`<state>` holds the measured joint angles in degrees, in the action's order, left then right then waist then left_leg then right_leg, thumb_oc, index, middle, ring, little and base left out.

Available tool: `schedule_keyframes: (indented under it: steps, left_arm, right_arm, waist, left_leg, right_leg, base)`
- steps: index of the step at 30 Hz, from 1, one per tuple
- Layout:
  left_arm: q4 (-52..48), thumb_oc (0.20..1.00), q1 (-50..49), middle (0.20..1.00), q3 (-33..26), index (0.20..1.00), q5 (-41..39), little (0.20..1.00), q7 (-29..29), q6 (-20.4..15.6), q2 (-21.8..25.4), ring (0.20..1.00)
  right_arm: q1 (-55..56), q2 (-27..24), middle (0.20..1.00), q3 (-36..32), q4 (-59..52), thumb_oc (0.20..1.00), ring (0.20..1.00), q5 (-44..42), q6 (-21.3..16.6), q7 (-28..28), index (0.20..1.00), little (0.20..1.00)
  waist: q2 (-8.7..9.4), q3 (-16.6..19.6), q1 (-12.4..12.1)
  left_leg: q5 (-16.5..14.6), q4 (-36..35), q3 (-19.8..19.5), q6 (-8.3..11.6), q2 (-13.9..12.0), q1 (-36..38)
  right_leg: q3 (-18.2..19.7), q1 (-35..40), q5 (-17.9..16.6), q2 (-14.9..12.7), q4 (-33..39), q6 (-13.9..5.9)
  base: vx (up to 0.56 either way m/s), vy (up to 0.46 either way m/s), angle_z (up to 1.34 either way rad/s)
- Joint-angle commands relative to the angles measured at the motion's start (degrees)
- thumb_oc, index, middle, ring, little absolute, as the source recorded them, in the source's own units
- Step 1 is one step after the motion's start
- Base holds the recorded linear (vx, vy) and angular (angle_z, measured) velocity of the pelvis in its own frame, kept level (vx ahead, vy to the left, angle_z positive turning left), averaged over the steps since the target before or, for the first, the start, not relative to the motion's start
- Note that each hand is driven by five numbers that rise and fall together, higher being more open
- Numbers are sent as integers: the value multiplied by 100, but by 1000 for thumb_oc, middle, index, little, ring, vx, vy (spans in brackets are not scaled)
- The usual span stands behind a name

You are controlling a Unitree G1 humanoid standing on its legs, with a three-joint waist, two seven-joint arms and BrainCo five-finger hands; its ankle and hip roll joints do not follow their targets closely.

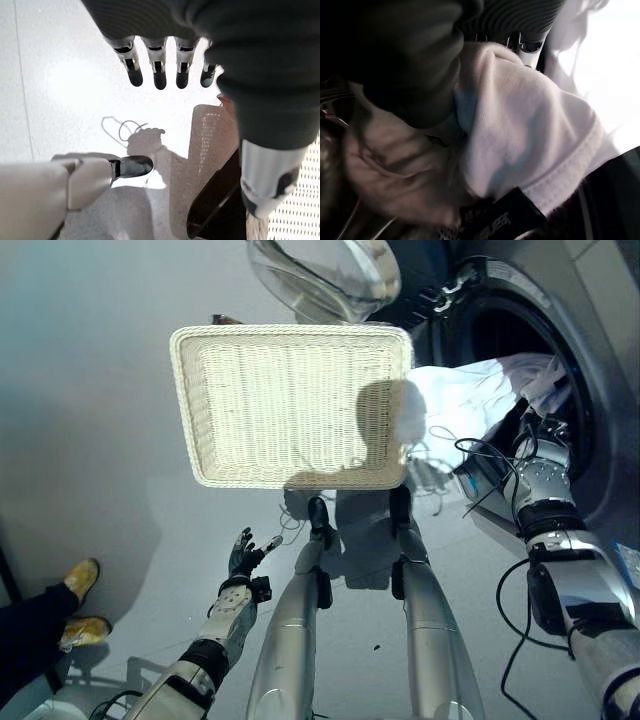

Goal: Put the clothes into the washing machine.

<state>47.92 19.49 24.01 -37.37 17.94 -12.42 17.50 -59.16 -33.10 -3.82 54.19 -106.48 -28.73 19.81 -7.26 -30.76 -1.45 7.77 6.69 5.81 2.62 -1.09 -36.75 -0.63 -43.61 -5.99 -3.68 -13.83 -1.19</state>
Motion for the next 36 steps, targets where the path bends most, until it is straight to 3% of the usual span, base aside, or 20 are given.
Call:
schedule_keyframes:
  steps: [1, 3, 4, 5, 6, 7, 8, 9, 10, 12, 13, 14, 16, 20, 22, 23, 25, 30, 32, 36]
  left_arm:
    - [-166, 1000, -196, 1000, 78, 1000, -131, 1000, 23, 58, 220, 1000]
    - [-256, 1000, -257, 1000, 117, 1000, -136, 1000, -33, 108, 325, 1000]
    - [-329, 1000, -305, 1000, 140, 1000, -175, 1000, -56, 133, 380, 1000]
    - [-343, 1000, -314, 1000, 147, 1000, -184, 1000, -59, 137, 389, 1000]
    - [-388, 1000, -334, 1000, 153, 1000, -203, 1000, -79, 176, 423, 1000]
    - [-472, 1000, -332, 1000, 155, 1000, -226, 1000, -133, 304, 514, 1000]
    - [-482, 1000, -343, 1000, 157, 1000, -228, 1000, -158, 329, 519, 1000]
    - [-484, 1000, -342, 1000, 159, 1000, -229, 1000, -160, 332, 520, 1000]
    - [-453, 1000, -310, 1000, 203, 1000, -243, 1000, -224, 399, 540, 1000]
    - [-449, 1000, -295, 1000, 229, 1000, -262, 1000, -236, 403, 555, 1000]
    - [-445, 1000, -306, 1000, 244, 1000, -249, 1000, -283, 402, 552, 1000]
    - [-445, 1000, -306, 1000, 244, 1000, -249, 1000, -283, 402, 552, 1000]
    - [-420, 1000, -257, 1000, 283, 1000, -217, 1000, -355, 442, 545, 1000]
    - [-382, 1000, -175, 1000, 320, 1000, -207, 1000, -428, 467, 565, 1000]
    - [-379, 1000, -95, 1000, 329, 1000, -188, 1000, -453, 512, 605, 1000]
    - [-390, 1000, -75, 1000, 332, 1000, -210, 1000, -449, 540, 645, 1000]
    - [-375, 1000, -68, 1000, 329, 1000, -197, 1000, -415, 548, 654, 1000]
    - [-331, 1000, -111, 1000, 383, 1000, -224, 1000, -340, 467, 626, 1000]
    - [-372, 1000, -100, 1000, 429, 1000, -252, 1000, -294, 489, 555, 1000]
    - [-330, 1000, -78, 1000, 415, 1000, -229, 1000, -342, 425, 495, 1000]
  right_arm:
    - [-348, -1347, 200, -74, -564, 200, 200, 187, -1237, 109, 200, 200]
    - [-455, -1632, 200, -128, -591, 200, 200, 72, -1949, -61, 200, 200]
    - [-529, -1759, 235, -188, -760, 235, 235, -36, -2652, -302, 235, 235]
    - [-533, -1764, 250, -196, -807, 250, 250, -78, -2798, -393, 250, 250]
    - [-558, -1832, 310, -262, -934, 310, 310, -48, -3229, -547, 310, 310]
    - [-454, -1911, 536, -378, -1167, 536, 536, -161, -3752, -467, 536, 536]
    - [-437, -1938, 595, -401, -1169, 595, 595, -220, -3920, -418, 595, 595]
    - [-433, -1937, 595, -401, -1175, 595, 595, -223, -3933, -419, 595, 595]
    - [-456, -2047, 1000, -455, -902, 1000, 1000, 23, -4247, -54, 1000, 1000]
    - [-456, -2069, 1000, -445, -866, 1000, 1000, 196, -4259, 258, 1000, 1000]
    - [-361, -2076, 1000, -464, -744, 1000, 1000, 314, -4189, 820, 1000, 1000]
    - [-361, -2076, 1000, -464, -744, 1000, 1000, 314, -4189, 820, 1000, 1000]
    - [-159, -1879, 1000, -569, -499, 1000, 1000, -374, -3670, 896, 1000, 1000]
    - [52, -1577, 1000, -657, -295, 1000, 1000, -652, -2610, 1017, 1000, 1000]
    - [299, -1161, 1000, -688, -128, 1000, 1000, -652, -796, 1243, 1000, 1000]
    - [358, -1030, 1000, -656, -92, 1000, 1000, -652, -310, 1213, 1000, 1000]
    - [428, -866, 1000, -684, -138, 1000, 1000, -652, -51, 931, 1000, 1000]
    - [613, -840, 1000, -484, 351, 1000, 1000, -652, -333, 151, 1000, 1000]
    - [393, -833, 1000, -273, 498, 1000, 1000, 407, -595, 299, 1000, 1000]
    - [264, -862, 1000, -101, 644, 1000, 1000, 517, 27, -178, 1000, 1000]
  waist:
    - [-255, 97, 170]
    - [-264, 97, 158]
    - [-273, 97, 157]
    - [-275, 97, 157]
    - [-282, 97, 164]
    - [-286, 97, 186]
    - [-295, 97, 192]
    - [-294, 97, 190]
    - [-317, 97, 205]
    - [-326, 97, 210]
    - [-343, 97, 214]
    - [-343, 97, 214]
    - [-388, 97, 195]
    - [-435, 97, 158]
    - [-472, 97, 131]
    - [-474, 97, 115]
    - [-468, 97, 119]
    - [-455, 97, 113]
    - [-504, 97, 85]
    - [-520, 97, 64]
  left_leg:
    - [-522, 654, -142, -22, 417, -304]
    - [-539, 722, -174, -16, 403, -338]
    - [-553, 760, -186, -19, 391, -359]
    - [-559, 772, -187, -19, 389, -367]
    - [-570, 807, -199, -16, 376, -380]
    - [-608, 912, -215, -11, 370, -427]
    - [-604, 930, -214, -11, 366, -444]
    - [-608, 937, -212, -12, 367, -448]
    - [-607, 972, -229, -10, 353, -485]
    - [-610, 993, -232, -8, 348, -500]
    - [-604, 1038, -224, -15, 348, -542]
    - [-604, 1038, -224, -15, 348, -542]
    - [-604, 1073, -249, -38, 367, -586]
    - [-588, 1083, -244, -49, 376, -611]
    - [-580, 1101, -238, -60, 377, -675]
    - [-579, 1109, -238, -66, 375, -698]
    - [-591, 1118, -226, -65, 356, -728]
    - [-556, 1018, -218, -74, 369, -724]
    - [-537, 974, -218, -79, 395, -709]
    - [-493, 870, -199, -77, 407, -700]
  right_leg:
    - [-731, -18, 937, 230, -865, 23]
    - [-771, -49, 1028, 225, -1005, 50]
    - [-783, -78, 1081, 226, -1093, 63]
    - [-784, -88, 1094, 225, -1115, 66]
    - [-784, -104, 1126, 223, -1177, 69]
    - [-788, -163, 1193, 214, -1314, 80]
    - [-780, -187, 1211, 220, -1356, 87]
    - [-778, -194, 1216, 218, -1368, 88]
    - [-744, -241, 1273, 228, -1471, 98]
    - [-739, -265, 1286, 232, -1512, 104]
    - [-727, -311, 1291, 233, -1547, 112]
    - [-727, -311, 1291, 233, -1547, 112]
    - [-700, -350, 1302, 230, -1583, 119]
    - [-712, -364, 1313, 213, -1612, 128]
    - [-714, -421, 1301, 196, -1629, 133]
    - [-710, -438, 1307, 208, -1633, 149]
    - [-705, -466, 1306, 214, -1643, 142]
    - [-713, -468, 1270, 243, -1579, 131]
    - [-710, -462, 1259, 254, -1550, 127]
    - [-714, -469, 1212, 261, -1444, 124]
  base:
    - [77, -82, 8]
    - [84, -66, 9]
    - [56, -32, 11]
    - [61, -34, 10]
    - [59, -39, 5]
    - [68, -34, 5]
    - [47, -22, 7]
    - [69, 4, 5]
    - [56, 1, 2]
    - [29, -1, -1]
    - [0, 0, 0]
    - [0, 0, 0]
    - [28, -31, 4]
    - [11, -26, 8]
    - [-2, -46, 17]
    - [0, -27, 14]
    - [-6, -35, 9]
    - [-8, -3, 1]
    - [-30, 50, -1]
    - [-46, 43, -5]
